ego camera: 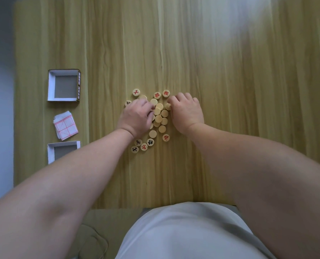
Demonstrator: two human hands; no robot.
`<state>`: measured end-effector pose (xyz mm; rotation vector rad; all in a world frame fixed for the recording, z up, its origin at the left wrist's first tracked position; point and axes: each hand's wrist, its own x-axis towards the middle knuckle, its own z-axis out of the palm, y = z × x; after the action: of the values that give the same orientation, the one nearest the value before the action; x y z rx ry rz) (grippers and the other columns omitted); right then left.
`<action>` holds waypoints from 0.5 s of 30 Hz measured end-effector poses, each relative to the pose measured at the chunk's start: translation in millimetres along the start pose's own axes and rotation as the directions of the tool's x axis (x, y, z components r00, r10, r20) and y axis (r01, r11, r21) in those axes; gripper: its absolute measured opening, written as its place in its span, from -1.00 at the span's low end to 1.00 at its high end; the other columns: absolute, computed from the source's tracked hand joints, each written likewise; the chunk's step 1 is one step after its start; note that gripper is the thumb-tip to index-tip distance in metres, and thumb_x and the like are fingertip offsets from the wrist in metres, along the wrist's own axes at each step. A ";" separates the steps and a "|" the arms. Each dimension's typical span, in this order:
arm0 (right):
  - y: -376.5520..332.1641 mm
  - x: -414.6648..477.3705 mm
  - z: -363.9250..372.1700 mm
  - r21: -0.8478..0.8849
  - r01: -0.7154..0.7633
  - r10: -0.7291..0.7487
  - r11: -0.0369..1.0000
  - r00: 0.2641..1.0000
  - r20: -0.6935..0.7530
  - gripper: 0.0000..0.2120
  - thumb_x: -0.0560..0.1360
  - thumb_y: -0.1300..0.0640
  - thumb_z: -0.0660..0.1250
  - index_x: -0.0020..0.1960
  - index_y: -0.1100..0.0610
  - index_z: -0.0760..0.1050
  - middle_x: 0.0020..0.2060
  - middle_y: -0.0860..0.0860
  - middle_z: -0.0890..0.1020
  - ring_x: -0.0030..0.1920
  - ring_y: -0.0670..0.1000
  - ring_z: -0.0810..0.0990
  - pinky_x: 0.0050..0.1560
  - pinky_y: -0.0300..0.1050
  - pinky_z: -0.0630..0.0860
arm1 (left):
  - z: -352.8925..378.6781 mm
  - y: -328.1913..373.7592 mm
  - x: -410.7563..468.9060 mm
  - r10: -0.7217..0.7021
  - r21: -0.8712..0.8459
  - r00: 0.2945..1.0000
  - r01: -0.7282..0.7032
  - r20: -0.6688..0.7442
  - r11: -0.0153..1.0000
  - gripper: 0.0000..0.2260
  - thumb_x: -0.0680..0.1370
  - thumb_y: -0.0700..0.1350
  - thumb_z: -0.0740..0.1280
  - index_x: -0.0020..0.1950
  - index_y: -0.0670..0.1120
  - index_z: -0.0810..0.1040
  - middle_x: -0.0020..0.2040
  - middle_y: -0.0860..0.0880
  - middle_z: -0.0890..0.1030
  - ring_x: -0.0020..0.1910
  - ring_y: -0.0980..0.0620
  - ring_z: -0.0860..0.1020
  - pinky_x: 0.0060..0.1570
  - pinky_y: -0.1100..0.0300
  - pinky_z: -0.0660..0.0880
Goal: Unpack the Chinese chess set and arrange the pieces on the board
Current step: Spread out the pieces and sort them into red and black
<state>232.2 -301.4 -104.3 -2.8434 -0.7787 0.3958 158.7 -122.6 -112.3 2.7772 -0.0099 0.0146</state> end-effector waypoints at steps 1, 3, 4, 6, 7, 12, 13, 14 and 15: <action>0.2 -2.4 -0.6 -0.015 0.040 -0.039 0.999 0.999 0.013 -0.72 0.56 0.23 0.22 0.24 0.05 0.49 0.12 0.03 0.53 0.15 0.14 0.45 0.07 -0.01 0.34 | 1.9 1.5 -4.5 0.024 0.008 1.000 -0.024 -0.002 1.000 -0.83 0.53 -0.10 0.29 0.01 -0.13 0.62 -0.08 -0.09 0.59 -0.12 -0.15 0.55 -0.10 -0.04 0.52; 0.7 -8.4 -0.9 -0.058 0.127 -0.125 0.990 0.991 0.046 -0.68 0.51 0.24 0.26 0.25 0.05 0.48 0.15 0.03 0.53 0.17 0.14 0.45 0.11 0.01 0.36 | 3.3 4.0 -13.0 0.046 0.013 0.999 -0.045 -0.015 0.999 -0.83 0.53 -0.12 0.31 0.04 -0.13 0.62 -0.08 -0.09 0.59 -0.12 -0.14 0.54 -0.11 -0.03 0.52; 0.8 -12.3 -0.8 -0.078 0.157 -0.152 0.985 0.987 0.056 -0.66 0.49 0.24 0.29 0.25 0.06 0.48 0.16 0.03 0.53 0.18 0.14 0.45 0.11 0.02 0.37 | 2.7 4.6 -16.8 0.043 0.015 0.999 -0.043 -0.024 0.999 -0.83 0.53 -0.12 0.31 0.04 -0.13 0.62 -0.08 -0.09 0.59 -0.11 -0.14 0.54 -0.11 -0.03 0.52; 0.0 -20.3 0.6 -0.092 0.180 -0.175 0.979 0.983 0.060 -0.65 0.47 0.24 0.33 0.25 0.07 0.50 0.16 0.03 0.55 0.17 0.15 0.47 0.11 0.03 0.39 | 1.8 4.2 -23.0 0.024 0.023 0.999 -0.023 -0.039 0.999 -0.83 0.53 -0.12 0.30 0.06 -0.12 0.63 -0.04 -0.08 0.60 -0.08 -0.14 0.54 -0.11 -0.02 0.52; -0.3 -24.3 1.0 -0.091 0.184 -0.179 0.979 0.982 0.057 -0.64 0.47 0.23 0.35 0.25 0.07 0.52 0.17 0.03 0.56 0.17 0.15 0.48 0.11 0.03 0.39 | 1.0 3.6 -25.7 0.012 0.027 0.999 -0.011 -0.046 1.000 -0.82 0.53 -0.13 0.31 0.07 -0.12 0.63 0.00 -0.07 0.61 -0.05 -0.14 0.55 -0.09 -0.01 0.52; -2.7 -39.3 -2.8 -0.088 0.196 -0.185 0.977 0.976 0.116 -0.58 0.54 0.20 0.27 0.39 0.04 0.42 0.29 0.00 0.48 0.29 0.12 0.40 0.22 0.01 0.34 | -4.8 0.4 -39.1 -0.060 0.052 0.997 0.063 -0.049 0.997 -0.81 0.46 -0.21 0.39 0.06 -0.11 0.62 0.02 -0.06 0.60 -0.06 -0.13 0.55 -0.10 -0.01 0.52; -3.7 -41.7 -4.0 -0.090 0.196 -0.184 0.976 0.975 0.125 -0.57 0.54 0.20 0.27 0.40 0.04 0.40 0.30 0.00 0.47 0.30 0.12 0.39 0.24 0.01 0.33 | -5.5 -0.7 -41.4 -0.065 0.058 0.997 0.067 -0.042 0.996 -0.81 0.45 -0.23 0.39 0.06 -0.11 0.63 0.01 -0.06 0.60 -0.08 -0.13 0.55 -0.11 0.00 0.52; -4.8 -44.4 -5.1 -0.093 0.196 -0.183 0.976 0.974 0.132 -0.57 0.54 0.20 0.27 0.40 0.04 0.40 0.31 0.00 0.46 0.31 0.11 0.39 0.24 0.01 0.33 | -6.6 -1.4 -43.9 -0.065 0.065 0.997 0.067 -0.037 0.996 -0.80 0.44 -0.24 0.39 0.05 -0.10 0.63 0.01 -0.05 0.60 -0.09 -0.13 0.54 -0.12 0.00 0.51; -6.3 -47.8 -5.8 -0.097 0.197 -0.183 0.976 0.974 0.135 -0.58 0.54 0.20 0.27 0.39 0.04 0.40 0.31 0.00 0.46 0.31 0.11 0.39 0.24 0.01 0.33 | -7.6 -1.6 -47.2 -0.063 0.072 0.997 0.065 -0.034 0.995 -0.79 0.44 -0.24 0.38 0.06 -0.10 0.63 0.01 -0.05 0.60 -0.09 -0.13 0.54 -0.12 0.00 0.51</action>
<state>191.3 -321.3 -87.4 -2.8305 -1.1194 0.5221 111.5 -118.2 -106.4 2.8482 0.0895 0.0432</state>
